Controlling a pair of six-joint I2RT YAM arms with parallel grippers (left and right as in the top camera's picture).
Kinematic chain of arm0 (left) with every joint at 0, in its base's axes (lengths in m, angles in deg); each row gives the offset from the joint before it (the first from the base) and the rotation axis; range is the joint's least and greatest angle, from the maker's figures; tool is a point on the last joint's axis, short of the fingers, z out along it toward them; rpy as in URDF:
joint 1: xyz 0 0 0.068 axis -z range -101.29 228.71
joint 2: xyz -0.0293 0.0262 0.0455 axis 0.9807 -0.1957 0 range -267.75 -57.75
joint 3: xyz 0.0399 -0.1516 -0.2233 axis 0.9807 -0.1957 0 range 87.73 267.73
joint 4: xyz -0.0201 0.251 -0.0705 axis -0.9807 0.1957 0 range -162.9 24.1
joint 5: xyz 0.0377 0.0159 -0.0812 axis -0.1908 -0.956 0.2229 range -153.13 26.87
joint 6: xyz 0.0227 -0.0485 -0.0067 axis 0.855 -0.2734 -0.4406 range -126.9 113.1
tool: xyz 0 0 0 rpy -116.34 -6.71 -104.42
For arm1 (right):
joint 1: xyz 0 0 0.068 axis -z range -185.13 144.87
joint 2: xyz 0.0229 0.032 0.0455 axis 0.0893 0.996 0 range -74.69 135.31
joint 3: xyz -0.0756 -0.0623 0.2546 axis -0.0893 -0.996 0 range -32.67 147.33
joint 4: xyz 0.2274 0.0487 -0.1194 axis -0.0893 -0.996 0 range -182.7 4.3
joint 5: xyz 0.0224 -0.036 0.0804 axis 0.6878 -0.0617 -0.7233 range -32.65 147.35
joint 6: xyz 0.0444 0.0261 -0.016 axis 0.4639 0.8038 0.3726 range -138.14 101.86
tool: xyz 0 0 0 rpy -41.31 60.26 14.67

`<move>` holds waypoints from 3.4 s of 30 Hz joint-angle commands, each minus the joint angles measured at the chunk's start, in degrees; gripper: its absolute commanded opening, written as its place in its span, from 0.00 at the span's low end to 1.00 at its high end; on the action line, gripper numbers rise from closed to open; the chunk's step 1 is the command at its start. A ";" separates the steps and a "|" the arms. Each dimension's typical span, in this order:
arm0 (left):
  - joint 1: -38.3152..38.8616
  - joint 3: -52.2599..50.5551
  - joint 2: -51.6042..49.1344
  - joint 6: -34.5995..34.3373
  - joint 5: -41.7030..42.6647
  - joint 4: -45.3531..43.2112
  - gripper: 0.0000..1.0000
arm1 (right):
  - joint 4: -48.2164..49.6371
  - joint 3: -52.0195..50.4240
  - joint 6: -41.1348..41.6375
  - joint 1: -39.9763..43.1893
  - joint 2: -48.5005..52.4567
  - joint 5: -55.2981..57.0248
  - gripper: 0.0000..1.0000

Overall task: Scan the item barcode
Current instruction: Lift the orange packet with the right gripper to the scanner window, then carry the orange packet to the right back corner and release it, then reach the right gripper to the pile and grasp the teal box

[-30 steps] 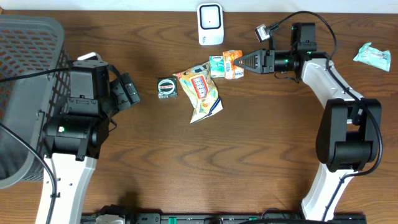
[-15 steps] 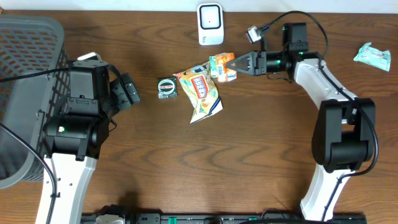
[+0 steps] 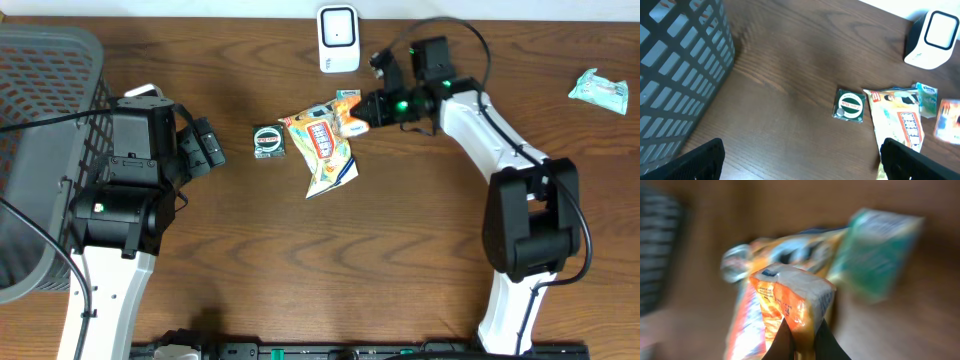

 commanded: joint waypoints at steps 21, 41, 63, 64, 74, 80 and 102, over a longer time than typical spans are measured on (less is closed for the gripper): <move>-0.24 0.13 0.26 0.76 -0.35 0.00 0.98 | 46.58 8.74 -46.73 -9.42 13.86 47.32 0.01; -0.24 0.13 0.26 0.76 -0.35 0.00 0.98 | 31.28 26.03 -42.34 -7.45 20.41 52.22 0.01; -0.24 0.13 0.26 0.76 -0.35 0.00 0.98 | -18.84 33.46 -26.71 26.64 19.65 67.23 0.99; -0.24 0.13 0.26 0.76 -0.35 0.00 0.98 | -19.63 33.46 -25.40 27.63 19.65 67.17 0.99; -0.24 0.13 0.26 0.76 -0.35 0.00 0.98 | -24.20 33.46 -21.90 29.90 19.65 43.52 0.99; -0.24 0.13 0.26 0.76 -0.35 0.00 0.98 | -24.68 33.46 -21.88 27.76 19.65 15.34 0.99; -0.24 0.13 0.26 0.76 -0.35 0.00 0.97 | -20.31 28.59 4.35 5.92 19.65 3.10 0.97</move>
